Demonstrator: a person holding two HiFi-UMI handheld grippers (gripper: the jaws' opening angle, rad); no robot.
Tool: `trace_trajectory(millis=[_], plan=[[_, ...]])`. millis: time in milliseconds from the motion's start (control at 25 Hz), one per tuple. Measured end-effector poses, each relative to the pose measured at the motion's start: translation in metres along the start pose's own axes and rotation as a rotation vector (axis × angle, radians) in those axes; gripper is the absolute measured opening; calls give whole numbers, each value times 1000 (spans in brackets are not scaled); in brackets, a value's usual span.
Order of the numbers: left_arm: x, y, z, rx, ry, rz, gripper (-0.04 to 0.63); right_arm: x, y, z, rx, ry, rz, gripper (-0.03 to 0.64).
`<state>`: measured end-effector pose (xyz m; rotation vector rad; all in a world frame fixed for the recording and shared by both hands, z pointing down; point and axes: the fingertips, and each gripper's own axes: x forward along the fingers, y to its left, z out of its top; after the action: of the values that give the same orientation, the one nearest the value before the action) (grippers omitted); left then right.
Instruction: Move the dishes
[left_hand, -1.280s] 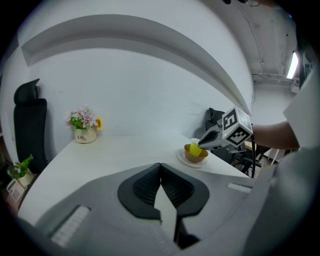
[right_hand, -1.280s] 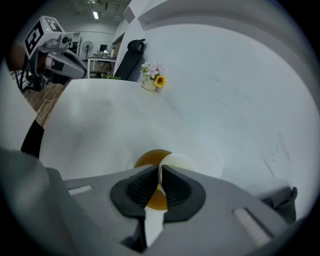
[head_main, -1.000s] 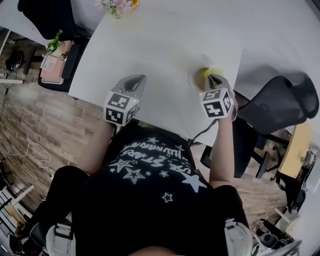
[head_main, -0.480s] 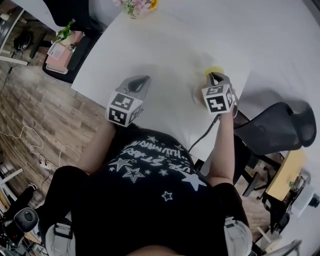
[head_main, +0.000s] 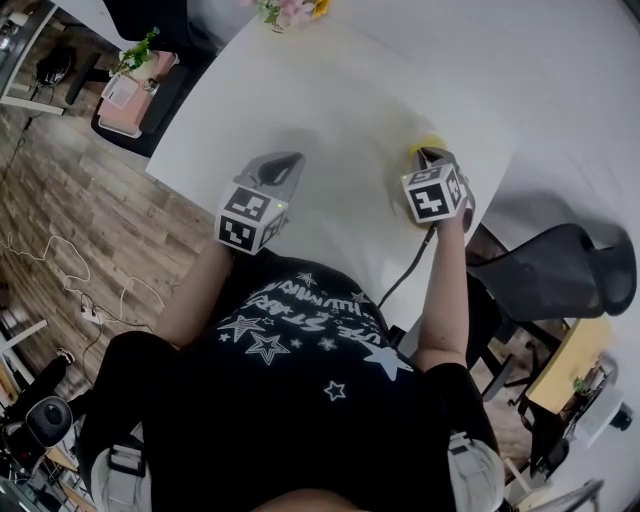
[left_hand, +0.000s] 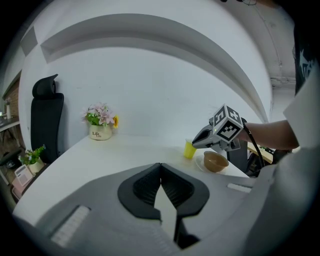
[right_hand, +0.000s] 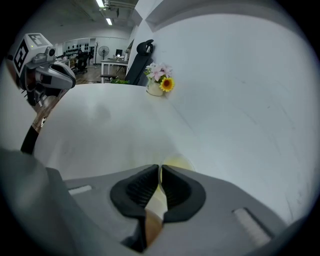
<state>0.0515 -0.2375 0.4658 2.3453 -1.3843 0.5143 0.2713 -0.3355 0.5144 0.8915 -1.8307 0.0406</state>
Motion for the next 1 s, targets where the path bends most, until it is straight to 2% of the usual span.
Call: trace_trajectory(millis=[200,280,360,720,1000], plan=[[1,-1,0,-5,2,-4,11,2,2,1,13,-11,9,26],[2,-2,-1,-3,2,-11,11,0,3,3,17,-22,9,81],[1,-1,-2,0,4,-17,11,-6,4,5,16,-34,1,109],[-2,-7,12,50,-22,-80,11,-51,4,-4,75,-61,-89,109],[-11,-14,1,108,15,-134,11,-61,50,-42,129,-2,-82,110]])
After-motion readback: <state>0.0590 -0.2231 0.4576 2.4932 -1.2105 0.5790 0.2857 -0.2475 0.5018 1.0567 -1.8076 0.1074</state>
